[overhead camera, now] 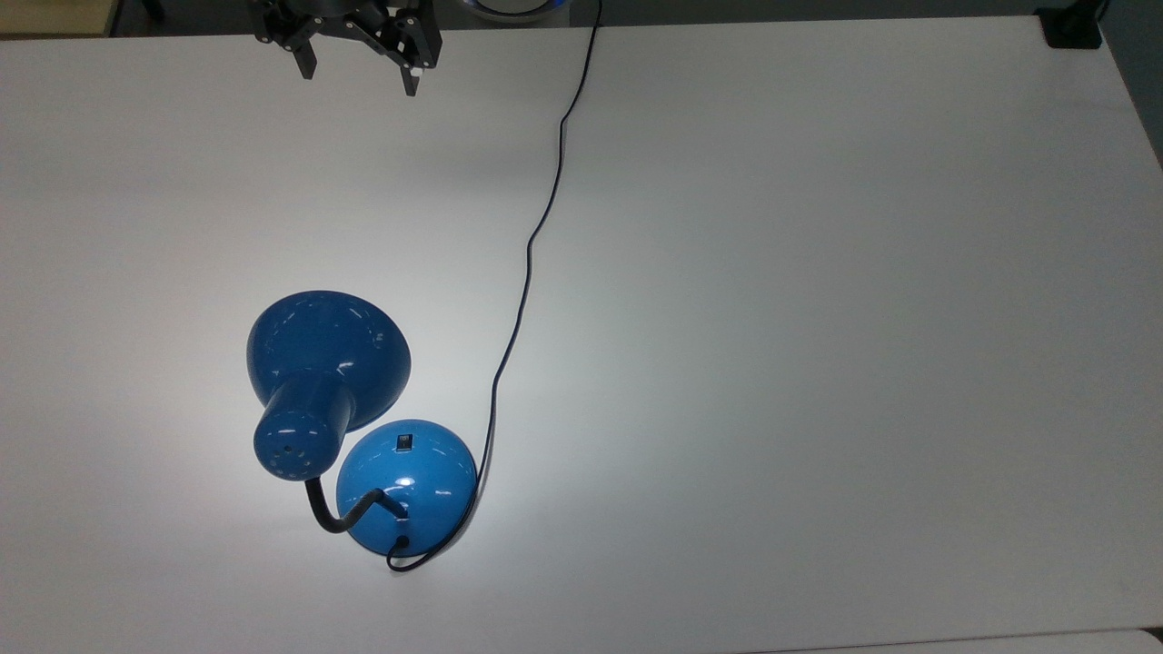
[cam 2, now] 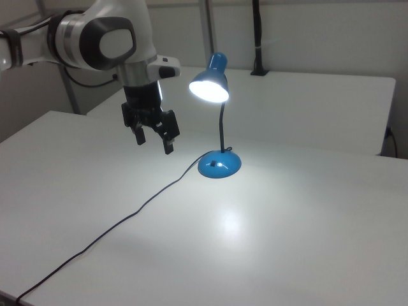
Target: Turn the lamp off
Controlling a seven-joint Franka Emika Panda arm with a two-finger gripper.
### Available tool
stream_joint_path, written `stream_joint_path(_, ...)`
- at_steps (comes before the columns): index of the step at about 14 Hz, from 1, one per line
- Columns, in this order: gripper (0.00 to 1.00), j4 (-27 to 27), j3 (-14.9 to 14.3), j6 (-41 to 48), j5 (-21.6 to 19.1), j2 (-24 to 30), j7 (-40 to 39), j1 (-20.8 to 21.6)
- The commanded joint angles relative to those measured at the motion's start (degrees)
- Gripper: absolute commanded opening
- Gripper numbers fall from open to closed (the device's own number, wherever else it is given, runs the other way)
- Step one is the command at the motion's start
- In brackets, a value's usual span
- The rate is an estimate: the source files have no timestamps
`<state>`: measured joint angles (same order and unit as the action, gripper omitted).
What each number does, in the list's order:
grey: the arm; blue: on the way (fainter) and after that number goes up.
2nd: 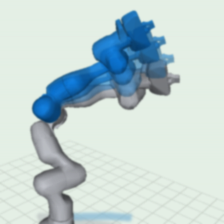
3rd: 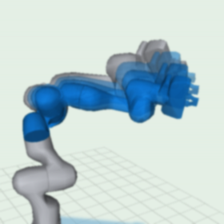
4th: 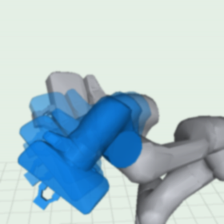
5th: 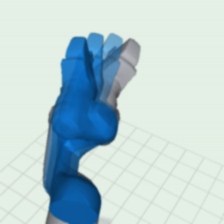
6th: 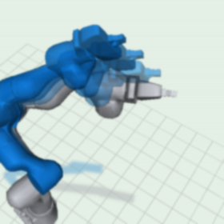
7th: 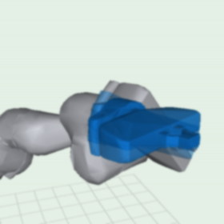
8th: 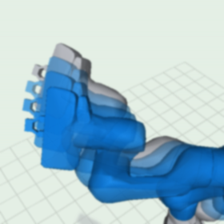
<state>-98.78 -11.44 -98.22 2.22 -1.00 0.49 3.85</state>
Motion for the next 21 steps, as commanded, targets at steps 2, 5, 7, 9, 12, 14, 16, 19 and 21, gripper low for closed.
stream_joint_path(2,1.00,1.67,-1.12,2.15,0.68,-0.58,1.26,0.37)
stream_joint_path(5,1.00,1.67,-1.73,2.24,0.77,-0.40,0.39,0.28)
stream_joint_path(7,1.00,1.67,-1.92,2.33,0.77,-0.40,0.30,0.28)
stream_joint_path(9,0.89,1.58,-2.09,2.24,0.77,-0.05,-0.31,0.37)
stream_joint_path(12,0.30,-2.63,-3.23,1.45,0.51,4.59,-5.50,0.98)
stream_joint_path(14,0.07,-5.44,-3.58,0.58,0.07,7.23,-6.29,0.99)
stream_joint_path(16,0.00,-11.57,-3.76,-4.85,-0.02,10.66,-8.75,1.16)
stream_joint_path(19,0.00,-14.84,-3.76,-14.16,-2.47,9.01,-8.93,1.43)
stream_joint_path(21,0.00,-16.88,-3.76,-24.87,-3.10,5.34,-9.02,1.34)
